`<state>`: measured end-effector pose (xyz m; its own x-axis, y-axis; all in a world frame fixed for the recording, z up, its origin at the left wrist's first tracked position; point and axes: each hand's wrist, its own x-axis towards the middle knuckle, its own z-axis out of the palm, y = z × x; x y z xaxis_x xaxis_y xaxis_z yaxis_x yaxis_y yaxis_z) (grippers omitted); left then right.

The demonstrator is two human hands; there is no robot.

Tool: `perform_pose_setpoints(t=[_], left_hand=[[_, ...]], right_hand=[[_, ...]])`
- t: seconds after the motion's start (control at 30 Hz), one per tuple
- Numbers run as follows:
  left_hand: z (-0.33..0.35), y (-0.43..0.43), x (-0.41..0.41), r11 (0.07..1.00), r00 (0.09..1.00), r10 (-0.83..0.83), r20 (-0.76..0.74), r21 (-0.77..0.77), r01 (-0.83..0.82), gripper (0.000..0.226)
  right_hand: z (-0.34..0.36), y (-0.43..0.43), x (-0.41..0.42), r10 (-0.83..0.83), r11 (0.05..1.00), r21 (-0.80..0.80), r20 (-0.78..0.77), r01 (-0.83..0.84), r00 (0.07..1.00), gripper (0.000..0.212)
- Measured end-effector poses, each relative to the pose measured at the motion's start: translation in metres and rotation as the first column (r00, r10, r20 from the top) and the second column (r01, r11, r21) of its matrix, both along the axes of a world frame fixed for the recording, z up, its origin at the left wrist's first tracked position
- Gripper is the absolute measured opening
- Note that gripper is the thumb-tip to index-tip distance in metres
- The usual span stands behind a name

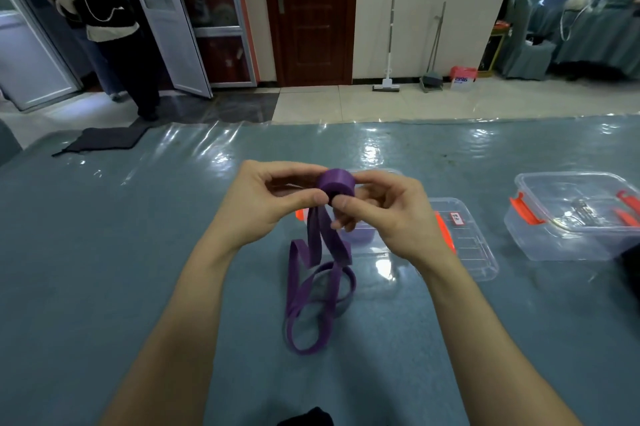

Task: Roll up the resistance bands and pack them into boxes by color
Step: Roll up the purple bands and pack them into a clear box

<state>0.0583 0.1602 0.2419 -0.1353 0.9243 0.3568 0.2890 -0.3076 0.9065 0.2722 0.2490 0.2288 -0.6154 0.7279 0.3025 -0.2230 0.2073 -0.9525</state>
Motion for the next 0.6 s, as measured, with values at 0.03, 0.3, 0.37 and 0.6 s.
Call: perform_pose_setpoints(t=[0.03,0.3,0.37,0.6], left_hand=[[-0.005,-0.001,0.0,1.0,0.999,-0.006,0.034,-0.002,0.006,0.034],[-0.029,0.005,0.021,0.996,0.951,0.024,0.307,0.069,-0.047,0.03],[-0.033,0.006,0.02,0.997,0.944,0.024,0.33,0.067,-0.048,0.031],[-0.021,0.005,0.001,0.995,0.997,0.042,0.072,0.085,-0.048,0.025]], right_hand=[[0.0,0.0,-0.001,-0.003,0.999,-0.035,-0.045,0.001,0.999,0.029],[-0.01,-0.003,-0.015,0.037,0.979,-0.191,-0.182,-0.073,0.983,0.027],[-0.015,-0.002,-0.016,0.047,0.979,-0.187,-0.164,-0.078,0.985,0.027],[-0.009,0.009,-0.008,0.084,0.996,-0.033,0.087,-0.082,0.993,0.04]])
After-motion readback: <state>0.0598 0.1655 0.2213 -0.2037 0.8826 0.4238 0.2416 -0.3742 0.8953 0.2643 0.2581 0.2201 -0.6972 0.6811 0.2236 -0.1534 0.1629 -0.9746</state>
